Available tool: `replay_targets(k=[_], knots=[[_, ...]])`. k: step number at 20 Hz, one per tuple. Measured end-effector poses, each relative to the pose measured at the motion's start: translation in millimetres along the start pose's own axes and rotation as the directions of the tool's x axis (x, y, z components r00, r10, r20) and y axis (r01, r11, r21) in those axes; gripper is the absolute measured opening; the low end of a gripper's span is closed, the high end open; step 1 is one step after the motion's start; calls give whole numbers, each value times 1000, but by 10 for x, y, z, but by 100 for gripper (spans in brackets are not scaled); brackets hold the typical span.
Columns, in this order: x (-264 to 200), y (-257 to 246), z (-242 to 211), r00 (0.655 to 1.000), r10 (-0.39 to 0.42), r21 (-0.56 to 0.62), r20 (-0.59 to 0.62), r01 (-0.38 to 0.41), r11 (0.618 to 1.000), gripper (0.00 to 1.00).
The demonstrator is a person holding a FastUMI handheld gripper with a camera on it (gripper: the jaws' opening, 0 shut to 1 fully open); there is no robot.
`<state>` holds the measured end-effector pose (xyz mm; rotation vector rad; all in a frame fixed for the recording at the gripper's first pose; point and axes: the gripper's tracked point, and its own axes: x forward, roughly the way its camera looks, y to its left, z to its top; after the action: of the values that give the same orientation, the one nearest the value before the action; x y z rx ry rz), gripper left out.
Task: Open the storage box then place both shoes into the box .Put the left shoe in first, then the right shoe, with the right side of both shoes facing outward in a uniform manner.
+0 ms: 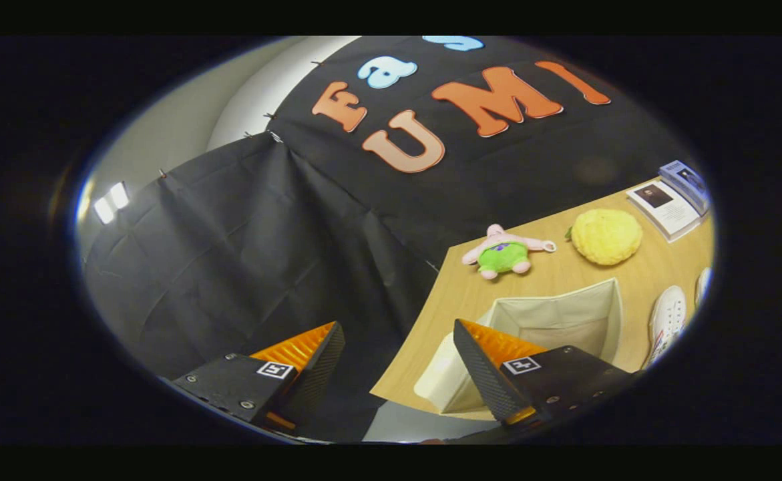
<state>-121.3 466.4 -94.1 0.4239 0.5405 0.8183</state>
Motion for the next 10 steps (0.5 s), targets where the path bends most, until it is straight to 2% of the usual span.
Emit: replay_targets(k=[5,10], knots=[[-229,-729,205,986,-154,-68,62,158,985,98],[-553,-1540,377,945,-303,-107,121,316,943,98]])
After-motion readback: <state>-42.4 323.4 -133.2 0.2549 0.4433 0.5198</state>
